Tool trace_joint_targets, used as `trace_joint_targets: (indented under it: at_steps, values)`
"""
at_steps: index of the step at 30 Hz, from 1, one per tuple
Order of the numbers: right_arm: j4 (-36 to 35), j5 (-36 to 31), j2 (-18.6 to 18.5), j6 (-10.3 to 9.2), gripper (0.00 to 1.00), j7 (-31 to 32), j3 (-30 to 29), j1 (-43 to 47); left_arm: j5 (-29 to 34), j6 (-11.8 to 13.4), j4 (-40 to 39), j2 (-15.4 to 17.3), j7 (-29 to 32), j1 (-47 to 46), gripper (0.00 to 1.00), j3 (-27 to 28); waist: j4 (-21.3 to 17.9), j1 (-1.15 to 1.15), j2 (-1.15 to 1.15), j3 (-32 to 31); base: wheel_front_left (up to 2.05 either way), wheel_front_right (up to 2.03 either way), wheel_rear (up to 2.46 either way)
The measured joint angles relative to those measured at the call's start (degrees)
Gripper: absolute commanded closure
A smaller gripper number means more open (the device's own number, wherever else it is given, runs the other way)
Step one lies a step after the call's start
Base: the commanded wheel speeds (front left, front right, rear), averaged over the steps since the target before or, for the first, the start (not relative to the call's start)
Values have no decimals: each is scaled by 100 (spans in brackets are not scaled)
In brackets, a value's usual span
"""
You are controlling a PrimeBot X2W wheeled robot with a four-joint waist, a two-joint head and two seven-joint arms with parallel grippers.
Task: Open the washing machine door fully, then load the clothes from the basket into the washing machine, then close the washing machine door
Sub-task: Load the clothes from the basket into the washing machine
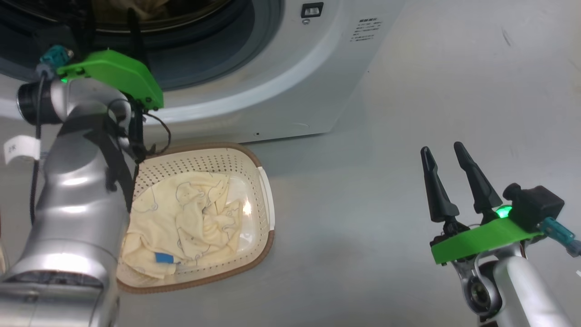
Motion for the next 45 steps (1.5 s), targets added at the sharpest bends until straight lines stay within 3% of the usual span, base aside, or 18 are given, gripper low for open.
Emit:
trace_joint_targets:
  at_steps: [6,17,30,45]
  values:
    - [-12,-41,-3,0,0,0,-70,93,-555,-87,-994,-1,-9,1094,0,-612,181,0,0,-189,0,0,0]
    - [-14,-98,-75,0,0,0,-211,336,-1049,369,-2856,14,-9,3086,0,-1350,537,0,0,-536,0,0,0]
    - [-3,-169,-227,0,0,0,-226,667,-571,513,-4504,46,-9,5058,0,-856,697,0,0,-1093,0,0,0]
    - [24,-247,-246,0,0,0,-267,1005,-430,431,-5514,80,-9,6531,0,-391,638,0,0,-1725,0,0,0]
